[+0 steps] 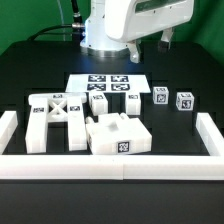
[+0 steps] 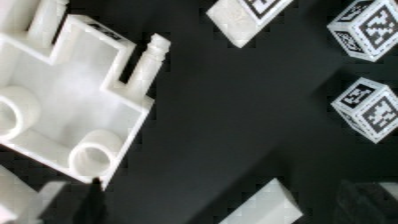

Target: Assemble chair

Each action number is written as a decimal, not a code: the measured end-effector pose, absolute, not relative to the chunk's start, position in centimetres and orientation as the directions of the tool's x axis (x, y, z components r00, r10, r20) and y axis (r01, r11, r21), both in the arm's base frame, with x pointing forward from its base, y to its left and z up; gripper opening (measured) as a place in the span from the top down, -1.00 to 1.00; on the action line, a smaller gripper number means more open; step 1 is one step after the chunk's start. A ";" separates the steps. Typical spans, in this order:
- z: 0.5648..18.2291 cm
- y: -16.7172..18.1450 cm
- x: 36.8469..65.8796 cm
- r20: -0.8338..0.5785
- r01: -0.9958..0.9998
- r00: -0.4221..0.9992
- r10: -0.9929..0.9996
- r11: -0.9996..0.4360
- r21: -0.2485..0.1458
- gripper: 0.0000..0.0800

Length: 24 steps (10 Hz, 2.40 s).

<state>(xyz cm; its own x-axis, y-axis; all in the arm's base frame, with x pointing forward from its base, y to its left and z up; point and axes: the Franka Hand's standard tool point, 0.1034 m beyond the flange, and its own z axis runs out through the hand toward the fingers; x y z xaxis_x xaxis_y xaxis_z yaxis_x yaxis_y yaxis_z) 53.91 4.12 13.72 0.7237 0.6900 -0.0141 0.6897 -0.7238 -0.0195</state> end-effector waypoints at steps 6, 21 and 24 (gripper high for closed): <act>13.7 4.1 53.9 -0.014 0.689 0.724 0.690 -0.724 -0.020 -0.63; 8.7 -0.6 54.2 -0.022 0.643 0.766 0.643 -0.766 -0.005 -0.63; 8.9 -0.1 54.3 -0.021 0.647 0.762 0.647 -0.762 -0.007 -0.63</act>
Offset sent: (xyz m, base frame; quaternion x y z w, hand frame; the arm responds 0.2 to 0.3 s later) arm 0.0000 0.0000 0.0000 0.0000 0.0000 0.0000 1.0000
